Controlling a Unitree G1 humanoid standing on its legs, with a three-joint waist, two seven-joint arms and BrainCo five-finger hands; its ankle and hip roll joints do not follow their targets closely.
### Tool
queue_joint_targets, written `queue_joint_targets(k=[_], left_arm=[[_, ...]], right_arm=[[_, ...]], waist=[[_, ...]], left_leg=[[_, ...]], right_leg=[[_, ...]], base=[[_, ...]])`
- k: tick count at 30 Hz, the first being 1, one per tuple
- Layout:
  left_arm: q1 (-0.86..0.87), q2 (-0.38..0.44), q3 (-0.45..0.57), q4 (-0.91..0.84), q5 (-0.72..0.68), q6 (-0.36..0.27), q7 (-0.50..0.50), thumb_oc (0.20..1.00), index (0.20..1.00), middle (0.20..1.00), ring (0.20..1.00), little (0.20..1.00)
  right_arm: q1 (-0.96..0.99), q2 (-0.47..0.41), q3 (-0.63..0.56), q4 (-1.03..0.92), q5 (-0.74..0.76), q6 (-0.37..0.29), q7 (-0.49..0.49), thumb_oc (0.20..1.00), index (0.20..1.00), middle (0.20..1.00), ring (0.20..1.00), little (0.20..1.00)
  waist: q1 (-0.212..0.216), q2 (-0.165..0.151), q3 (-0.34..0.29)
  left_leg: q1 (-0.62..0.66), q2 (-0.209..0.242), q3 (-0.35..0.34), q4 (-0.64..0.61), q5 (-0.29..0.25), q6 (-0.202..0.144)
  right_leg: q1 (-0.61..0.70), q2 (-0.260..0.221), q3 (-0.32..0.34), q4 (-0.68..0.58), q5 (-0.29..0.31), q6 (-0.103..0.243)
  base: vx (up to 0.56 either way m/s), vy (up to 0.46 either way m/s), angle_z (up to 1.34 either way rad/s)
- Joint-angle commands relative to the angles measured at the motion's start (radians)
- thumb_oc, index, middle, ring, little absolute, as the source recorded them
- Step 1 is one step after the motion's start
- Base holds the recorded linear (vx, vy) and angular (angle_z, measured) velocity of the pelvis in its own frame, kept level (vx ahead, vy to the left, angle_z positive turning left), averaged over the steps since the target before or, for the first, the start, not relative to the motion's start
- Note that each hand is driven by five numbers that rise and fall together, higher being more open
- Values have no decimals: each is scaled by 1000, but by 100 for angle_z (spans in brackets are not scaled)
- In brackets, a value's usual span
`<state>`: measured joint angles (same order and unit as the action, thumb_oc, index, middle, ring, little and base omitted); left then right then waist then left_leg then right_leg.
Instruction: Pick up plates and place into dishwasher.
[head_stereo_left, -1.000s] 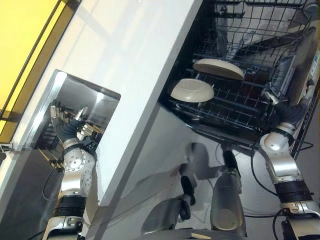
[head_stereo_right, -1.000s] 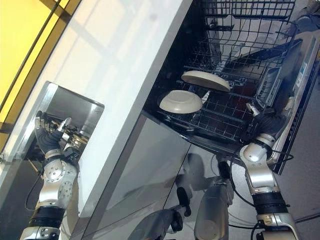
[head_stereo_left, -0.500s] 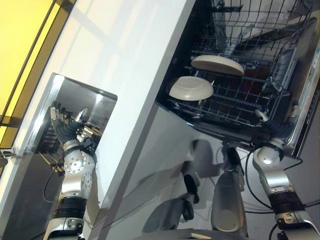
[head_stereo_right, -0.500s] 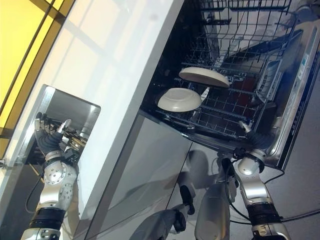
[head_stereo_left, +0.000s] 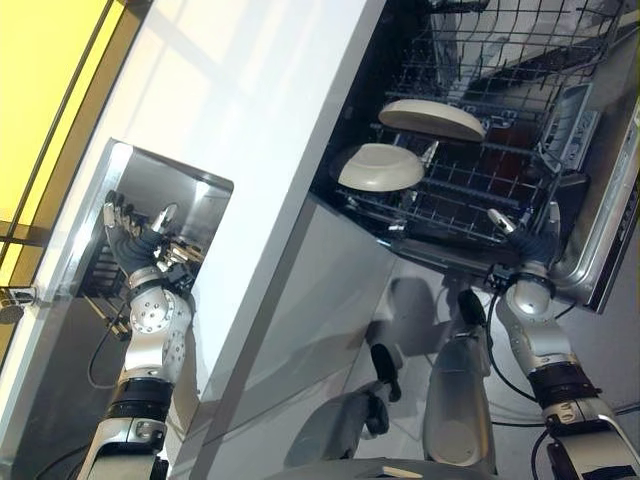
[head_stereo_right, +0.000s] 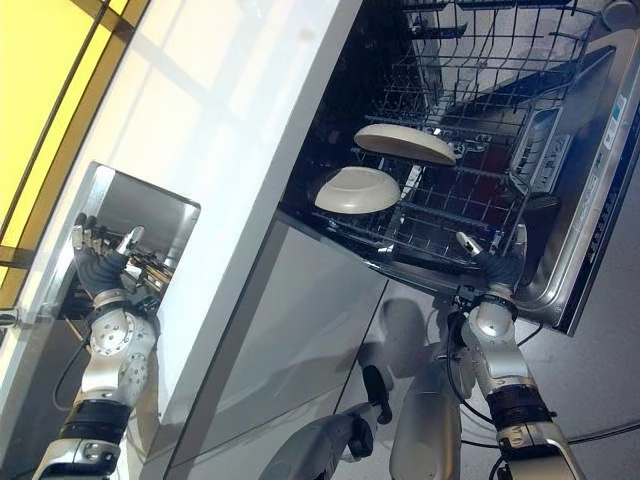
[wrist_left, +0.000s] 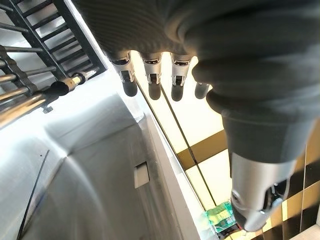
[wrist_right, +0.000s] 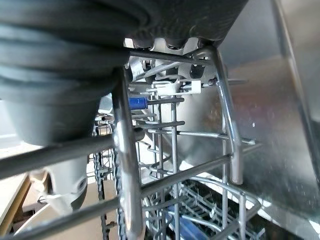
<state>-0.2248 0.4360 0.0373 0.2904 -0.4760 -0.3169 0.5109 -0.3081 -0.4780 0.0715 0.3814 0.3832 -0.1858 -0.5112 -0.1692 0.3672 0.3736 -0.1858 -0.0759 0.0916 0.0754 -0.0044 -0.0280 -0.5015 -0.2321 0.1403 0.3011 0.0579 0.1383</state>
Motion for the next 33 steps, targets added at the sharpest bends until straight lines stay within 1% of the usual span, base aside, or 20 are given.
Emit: queue_joint_targets(k=[1,5,7,12,18,21,28,31,33], left_arm=[[-8,-6,-56,-68,5,-32,-1,1000,1000,1000,1000,1000],[4,-12,-63,-71,5,-29,-1,1000,1000,1000,1000,1000],[13,-14,-63,-84,39,-23,8,1000,1000,1000,1000,1000],[18,-14,-64,-113,43,-2,4,1000,1000,1000,1000,1000],[3,-4,-68,-118,43,22,3,1000,1000,1000,1000,1000],[-3,1,-61,-130,43,36,3,1000,1000,1000,1000,1000],[6,11,-54,-158,25,51,-7,1000,1000,1000,1000,1000],[3,15,-52,-165,17,63,-12,1000,1000,1000,1000,1000],[4,16,-47,-174,14,69,-12,1000,1000,1000,1000,1000]], right_arm=[[-144,45,143,-10,-30,24,96,1000,1000,1000,1000,1000],[-157,65,173,-35,-46,52,106,1000,1000,1000,1000,1000],[-170,69,182,-48,-51,74,108,1000,1000,1000,1000,1000],[-255,73,208,-36,-43,125,106,1000,1000,1000,1000,1000],[-364,81,233,-1,-4,165,86,1000,1000,1000,1000,1000],[-407,79,225,29,13,169,93,1000,1000,1000,1000,1000],[-477,66,216,85,24,171,144,1000,1000,1000,1000,1000],[-502,61,216,102,18,173,177,1000,1000,1000,1000,1000],[-512,50,220,107,29,180,220,1000,1000,1000,1000,1000]], waist=[[68,103,43],[88,94,30],[101,86,25],[144,67,15],[182,58,19],[198,64,25],[224,84,34],[229,85,37],[230,84,41]], left_leg=[[-88,-43,-114,38,60,-11],[-76,-46,-125,43,59,-11],[-76,-49,-130,50,58,-11],[-88,-57,-144,79,55,-9],[-107,-65,-151,109,56,-7],[-116,-69,-153,119,57,-6],[-121,-78,-149,128,63,-3],[-124,-78,-146,130,66,-2],[-125,-78,-144,134,66,-1]], right_leg=[[17,-6,-7,161,-154,-54],[41,-13,-22,157,-157,-55],[49,-21,-31,152,-154,-55],[60,-42,-59,149,-146,-56],[61,-57,-89,172,-148,-64],[61,-67,-104,181,-149,-66],[66,-87,-123,197,-149,-69],[65,-89,-129,203,-147,-68],[61,-89,-129,209,-147,-69]], base=[[81,40,3],[102,46,14],[63,16,20],[40,-2,19],[23,-3,29],[14,5,31],[18,28,21],[-2,2,8],[-2,-5,12]])
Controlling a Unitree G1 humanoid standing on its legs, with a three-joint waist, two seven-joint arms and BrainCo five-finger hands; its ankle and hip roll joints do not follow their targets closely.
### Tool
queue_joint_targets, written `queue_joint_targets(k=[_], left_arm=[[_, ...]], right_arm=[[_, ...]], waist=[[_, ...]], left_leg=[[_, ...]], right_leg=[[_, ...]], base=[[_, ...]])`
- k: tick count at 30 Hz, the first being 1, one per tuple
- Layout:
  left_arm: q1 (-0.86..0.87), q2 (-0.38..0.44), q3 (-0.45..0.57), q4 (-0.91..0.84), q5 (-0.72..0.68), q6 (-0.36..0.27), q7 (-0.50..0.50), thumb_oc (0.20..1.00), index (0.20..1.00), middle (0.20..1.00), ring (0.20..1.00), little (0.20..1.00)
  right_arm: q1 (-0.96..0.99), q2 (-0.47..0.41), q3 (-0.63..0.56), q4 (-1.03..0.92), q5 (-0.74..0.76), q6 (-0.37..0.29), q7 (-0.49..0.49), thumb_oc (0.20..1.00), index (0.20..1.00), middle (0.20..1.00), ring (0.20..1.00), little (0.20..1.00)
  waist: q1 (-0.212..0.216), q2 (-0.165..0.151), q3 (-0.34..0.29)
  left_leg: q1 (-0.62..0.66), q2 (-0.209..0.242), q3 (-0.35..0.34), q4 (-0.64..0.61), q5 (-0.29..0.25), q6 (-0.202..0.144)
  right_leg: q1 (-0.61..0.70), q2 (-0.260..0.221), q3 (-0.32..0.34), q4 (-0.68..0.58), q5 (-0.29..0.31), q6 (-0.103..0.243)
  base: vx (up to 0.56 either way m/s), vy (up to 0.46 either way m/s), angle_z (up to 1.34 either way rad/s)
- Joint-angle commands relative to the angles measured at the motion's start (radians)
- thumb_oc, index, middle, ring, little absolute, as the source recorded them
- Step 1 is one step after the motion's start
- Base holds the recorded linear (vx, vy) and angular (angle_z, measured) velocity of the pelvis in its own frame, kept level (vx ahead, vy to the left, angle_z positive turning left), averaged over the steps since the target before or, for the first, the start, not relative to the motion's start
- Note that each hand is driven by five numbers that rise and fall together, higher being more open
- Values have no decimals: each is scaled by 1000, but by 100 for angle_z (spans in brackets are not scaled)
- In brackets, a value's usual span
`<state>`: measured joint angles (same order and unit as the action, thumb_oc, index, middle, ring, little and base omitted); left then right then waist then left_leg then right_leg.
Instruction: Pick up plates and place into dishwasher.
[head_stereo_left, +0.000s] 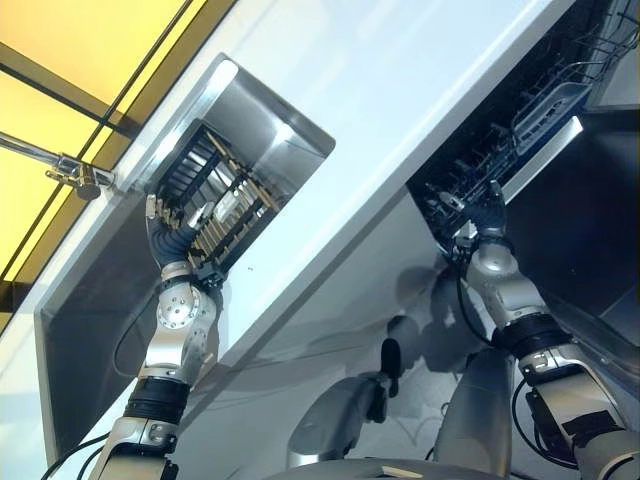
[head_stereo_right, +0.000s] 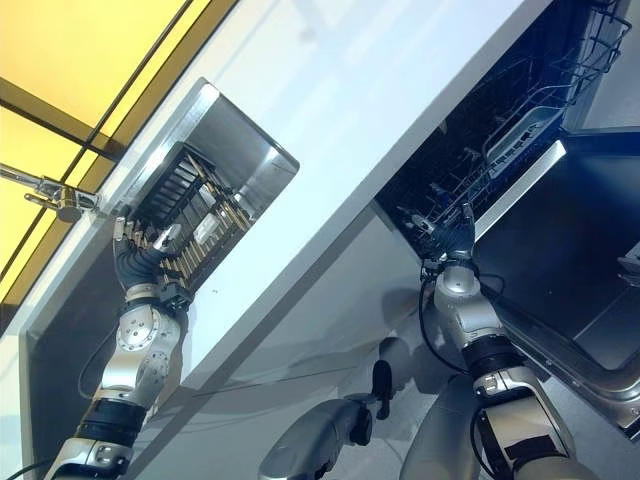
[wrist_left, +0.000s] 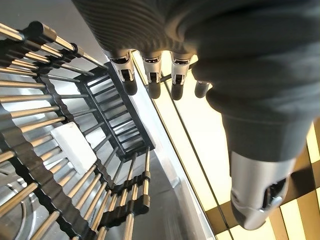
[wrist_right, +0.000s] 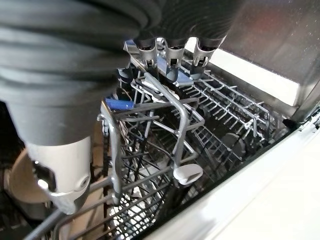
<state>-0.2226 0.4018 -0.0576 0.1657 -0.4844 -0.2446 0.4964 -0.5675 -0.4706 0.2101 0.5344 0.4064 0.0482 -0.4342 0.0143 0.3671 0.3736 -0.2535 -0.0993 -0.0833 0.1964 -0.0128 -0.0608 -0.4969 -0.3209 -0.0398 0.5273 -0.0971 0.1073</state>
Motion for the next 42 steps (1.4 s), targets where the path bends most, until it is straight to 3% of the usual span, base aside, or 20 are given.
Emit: queue_joint_targets(k=[1,8,12,21,29,42], left_arm=[[3,49,48,-48,23,-6,-1,1000,1000,1000,1000,1000],[-14,74,57,-64,16,-4,-18,1000,1000,1000,1000,1000],[-28,86,60,-58,12,-4,-25,1000,1000,1000,1000,1000],[-53,99,59,-36,-2,4,-38,1000,1000,1000,1000,1000],[-59,85,65,-12,32,-11,-14,1000,1000,1000,1000,1000],[-39,50,81,-24,80,-17,-11,1000,1000,1000,1000,1000]], right_arm=[[-256,39,85,-44,10,-55,159,1000,1000,1000,1000,1000],[-274,-1,93,-53,80,-71,286,1000,1000,1000,1000,1000],[-267,-12,94,-60,99,-91,311,1000,1000,1000,1000,1000],[-176,-21,39,-111,24,-103,150,1000,1000,1000,1000,1000],[-43,-31,-3,-264,-100,-42,47,1000,1000,1000,1000,1000],[123,-59,-101,-382,-174,-28,-54,1000,1000,1000,1000,1000]], waist=[[47,84,43],[41,76,61],[27,73,70],[-15,43,75],[-65,-1,72],[-126,-36,57]], left_leg=[[-59,-55,33,15,74,31],[-80,-54,48,30,74,35],[-78,-51,55,32,70,35],[-46,-28,67,22,59,36],[-11,7,82,1,56,29],[27,50,112,-37,57,13]], right_leg=[[54,-1,51,-15,9,-38],[32,0,63,-8,22,-34],[30,3,75,-10,28,-31],[59,26,92,-26,29,-33],[91,58,99,-62,25,-28],[115,99,109,-105,15,-19]], base=[[-10,-15,11],[-67,-63,1],[-42,-38,-1],[-31,-34,-5],[-48,-80,-8],[-47,-54,-16]])
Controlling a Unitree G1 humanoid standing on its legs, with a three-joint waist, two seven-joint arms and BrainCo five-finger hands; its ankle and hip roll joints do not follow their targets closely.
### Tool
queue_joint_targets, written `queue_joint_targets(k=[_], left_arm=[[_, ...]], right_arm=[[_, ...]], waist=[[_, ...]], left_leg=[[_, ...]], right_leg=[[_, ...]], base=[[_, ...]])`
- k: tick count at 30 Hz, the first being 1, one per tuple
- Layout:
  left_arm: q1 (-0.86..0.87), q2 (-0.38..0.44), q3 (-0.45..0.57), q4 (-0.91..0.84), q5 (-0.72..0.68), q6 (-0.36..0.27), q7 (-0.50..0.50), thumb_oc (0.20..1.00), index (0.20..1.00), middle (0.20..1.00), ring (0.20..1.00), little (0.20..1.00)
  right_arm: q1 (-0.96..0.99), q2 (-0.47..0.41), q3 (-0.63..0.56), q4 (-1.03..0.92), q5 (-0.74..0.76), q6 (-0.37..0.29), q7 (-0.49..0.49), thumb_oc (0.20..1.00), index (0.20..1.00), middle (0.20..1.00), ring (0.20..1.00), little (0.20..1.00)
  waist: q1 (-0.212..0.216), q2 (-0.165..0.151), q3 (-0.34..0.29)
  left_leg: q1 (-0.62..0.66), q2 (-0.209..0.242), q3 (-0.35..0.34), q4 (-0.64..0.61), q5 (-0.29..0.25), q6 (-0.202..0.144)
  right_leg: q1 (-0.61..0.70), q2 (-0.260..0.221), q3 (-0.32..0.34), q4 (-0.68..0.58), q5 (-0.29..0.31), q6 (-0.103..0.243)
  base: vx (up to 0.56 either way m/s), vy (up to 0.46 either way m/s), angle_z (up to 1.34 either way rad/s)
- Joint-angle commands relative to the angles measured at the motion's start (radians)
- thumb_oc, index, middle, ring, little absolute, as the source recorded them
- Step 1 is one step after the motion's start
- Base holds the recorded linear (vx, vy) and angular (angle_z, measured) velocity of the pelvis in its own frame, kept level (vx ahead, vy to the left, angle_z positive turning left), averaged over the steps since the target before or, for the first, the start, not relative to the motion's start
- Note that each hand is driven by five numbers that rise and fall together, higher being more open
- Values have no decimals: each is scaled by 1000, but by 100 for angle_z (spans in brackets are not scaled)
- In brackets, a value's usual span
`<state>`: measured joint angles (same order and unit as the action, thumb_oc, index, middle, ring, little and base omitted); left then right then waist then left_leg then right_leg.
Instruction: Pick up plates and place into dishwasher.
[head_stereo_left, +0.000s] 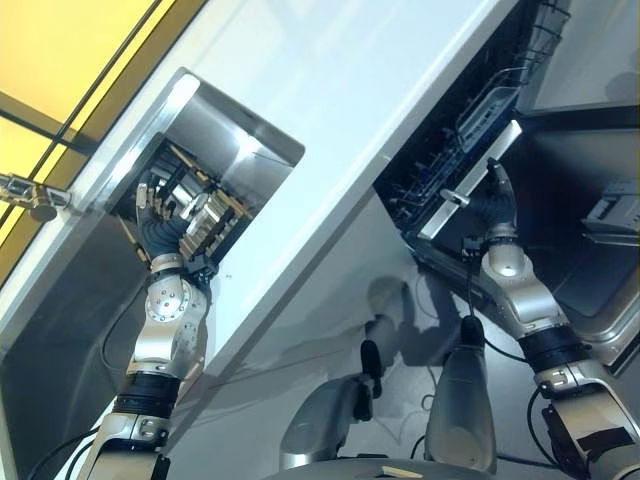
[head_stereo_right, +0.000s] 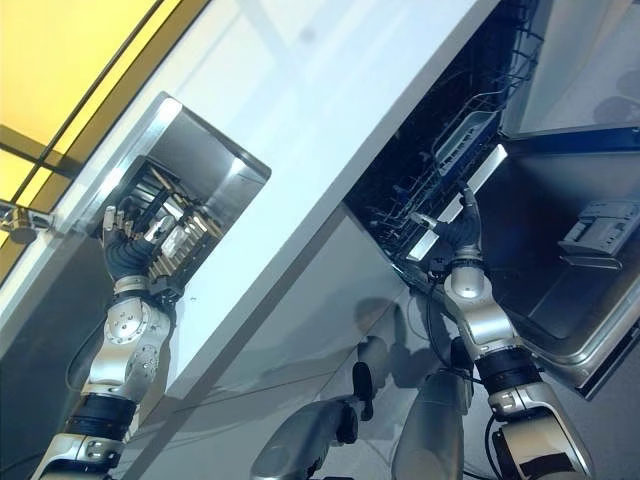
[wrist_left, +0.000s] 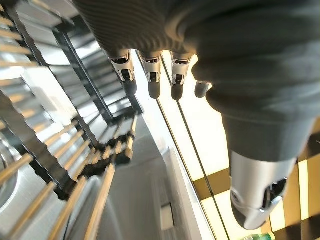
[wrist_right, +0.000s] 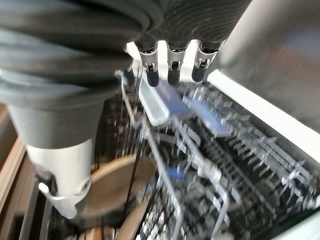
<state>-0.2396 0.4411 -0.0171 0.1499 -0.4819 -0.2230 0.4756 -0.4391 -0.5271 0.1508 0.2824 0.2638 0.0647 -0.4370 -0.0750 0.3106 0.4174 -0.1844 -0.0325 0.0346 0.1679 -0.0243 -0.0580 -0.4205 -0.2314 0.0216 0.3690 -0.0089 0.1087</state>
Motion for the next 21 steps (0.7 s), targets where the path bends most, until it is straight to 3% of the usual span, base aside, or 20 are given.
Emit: queue_joint_targets(k=[1,14,21], left_arm=[[-19,6,38,-8,84,-43,14,1000,1000,1000,1000,1000],[51,-41,39,-1,85,-93,32,1000,1000,1000,1000,1000],[90,-68,62,-4,84,-85,-7,1000,1000,1000,1000,1000]], right_arm=[[3,-4,-50,-140,-32,-49,-62,1000,1000,1000,1000,1000],[217,29,-156,-235,-194,-156,-357,1000,1000,1000,1000,1000],[362,43,-186,-253,-228,-169,-359,1000,1000,1000,1000,1000]], waist=[[-42,20,13],[-111,21,-31],[-146,-4,-72]], left_leg=[[-39,-15,-4,-10,67,10],[19,-12,20,-48,39,16],[52,-30,42,-9,-11,30]], right_leg=[[40,13,49,53,-75,-21],[75,37,96,5,-82,-15],[109,24,124,0,-76,-9]], base=[[-18,-7,-13],[40,56,-20],[150,96,-14]])
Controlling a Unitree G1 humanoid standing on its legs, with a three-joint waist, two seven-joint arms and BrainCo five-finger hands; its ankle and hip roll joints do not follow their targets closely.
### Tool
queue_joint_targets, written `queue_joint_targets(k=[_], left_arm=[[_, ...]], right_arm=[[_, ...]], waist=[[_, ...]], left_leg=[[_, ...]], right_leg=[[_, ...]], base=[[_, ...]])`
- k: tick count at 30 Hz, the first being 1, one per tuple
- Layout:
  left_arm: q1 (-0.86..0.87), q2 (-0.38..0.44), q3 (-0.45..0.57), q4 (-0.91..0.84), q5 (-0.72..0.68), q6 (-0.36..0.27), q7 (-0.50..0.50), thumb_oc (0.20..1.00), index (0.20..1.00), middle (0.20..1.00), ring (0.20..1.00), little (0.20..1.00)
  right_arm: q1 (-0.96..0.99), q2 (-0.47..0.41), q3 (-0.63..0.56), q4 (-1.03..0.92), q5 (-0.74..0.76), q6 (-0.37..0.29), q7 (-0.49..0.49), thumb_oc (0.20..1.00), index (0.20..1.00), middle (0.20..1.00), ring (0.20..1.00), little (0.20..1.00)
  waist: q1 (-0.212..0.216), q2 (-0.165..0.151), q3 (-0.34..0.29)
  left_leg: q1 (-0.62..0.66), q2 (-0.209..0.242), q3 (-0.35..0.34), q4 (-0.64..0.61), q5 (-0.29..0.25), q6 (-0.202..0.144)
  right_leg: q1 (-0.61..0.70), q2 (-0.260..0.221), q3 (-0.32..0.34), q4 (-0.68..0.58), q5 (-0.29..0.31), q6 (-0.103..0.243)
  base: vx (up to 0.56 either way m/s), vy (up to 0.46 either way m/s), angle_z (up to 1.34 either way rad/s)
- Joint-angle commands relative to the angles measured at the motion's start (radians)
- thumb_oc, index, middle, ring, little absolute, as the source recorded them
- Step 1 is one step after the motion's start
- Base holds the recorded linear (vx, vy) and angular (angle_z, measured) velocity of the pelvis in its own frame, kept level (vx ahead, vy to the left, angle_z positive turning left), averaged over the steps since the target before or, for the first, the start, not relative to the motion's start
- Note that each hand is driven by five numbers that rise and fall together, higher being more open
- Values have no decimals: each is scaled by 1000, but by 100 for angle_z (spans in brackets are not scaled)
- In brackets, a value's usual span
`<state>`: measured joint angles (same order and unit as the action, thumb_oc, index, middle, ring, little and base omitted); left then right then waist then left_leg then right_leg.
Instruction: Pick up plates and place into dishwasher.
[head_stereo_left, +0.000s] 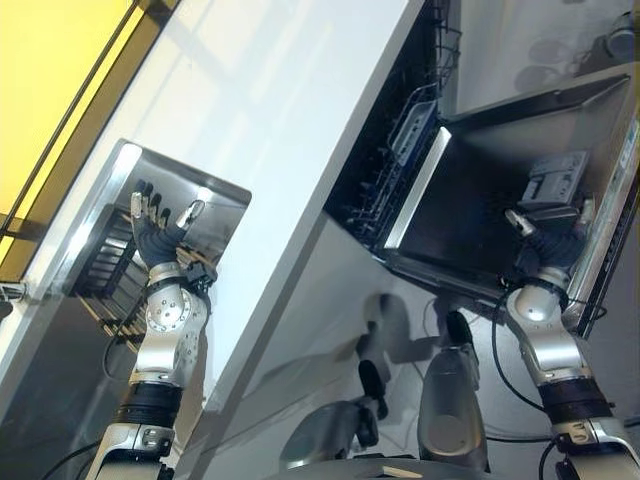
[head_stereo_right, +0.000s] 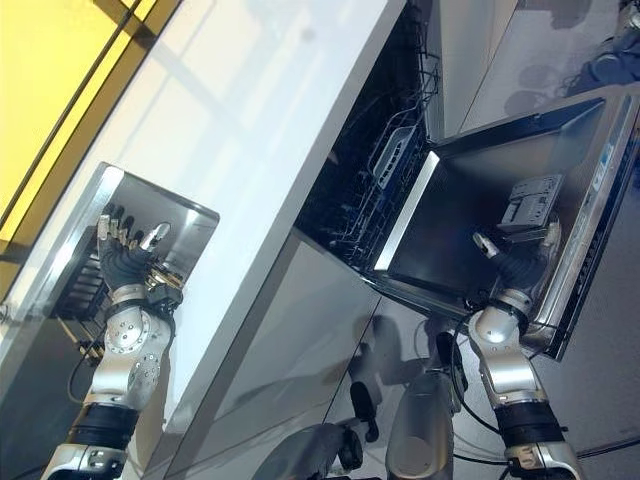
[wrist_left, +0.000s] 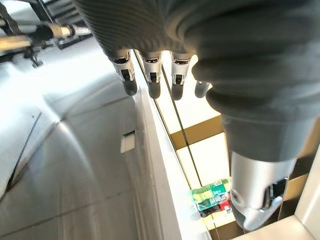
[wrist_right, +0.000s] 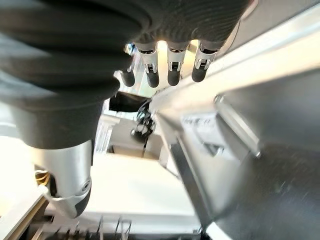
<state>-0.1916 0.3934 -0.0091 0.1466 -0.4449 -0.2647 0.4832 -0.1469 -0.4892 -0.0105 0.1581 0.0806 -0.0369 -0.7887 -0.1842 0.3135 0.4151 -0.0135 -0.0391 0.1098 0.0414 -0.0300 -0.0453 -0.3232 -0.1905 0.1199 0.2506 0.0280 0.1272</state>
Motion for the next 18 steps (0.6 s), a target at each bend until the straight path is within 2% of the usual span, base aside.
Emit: queue_joint_targets(k=[1,9,15,18], left_arm=[[45,-23,56,1,50,-43,-16,1000,1000,1000,1000,1000],[70,-45,74,36,52,-66,-11,1000,1000,1000,1000,1000],[60,-52,70,82,35,-92,8,1000,1000,1000,1000,1000],[47,-54,60,95,23,-99,17,1000,1000,1000,1000,1000]], right_arm=[[83,9,-28,-128,-45,-69,-5,1000,1000,1000,1000,1000],[201,15,-62,-107,-54,-119,29,1000,1000,1000,1000,1000],[207,16,-55,-25,-35,-145,-59,1000,1000,1000,1000,1000],[201,18,-65,48,17,-172,-113,1000,1000,1000,1000,1000]], waist=[[-41,-9,-73],[-87,-5,-79],[-106,22,-50],[-112,46,-32]], left_leg=[[-115,-26,-31,120,-10,19],[-92,-48,12,125,-41,30],[-118,-63,50,140,-49,34],[-141,-73,57,152,-49,37]], right_leg=[[15,-18,29,117,-111,-27],[11,-42,50,114,-80,-16],[-32,-66,66,120,-55,-8],[-64,-74,81,138,-47,-9]], base=[[173,111,-13],[106,127,-23],[27,130,-28],[-7,116,-33]])
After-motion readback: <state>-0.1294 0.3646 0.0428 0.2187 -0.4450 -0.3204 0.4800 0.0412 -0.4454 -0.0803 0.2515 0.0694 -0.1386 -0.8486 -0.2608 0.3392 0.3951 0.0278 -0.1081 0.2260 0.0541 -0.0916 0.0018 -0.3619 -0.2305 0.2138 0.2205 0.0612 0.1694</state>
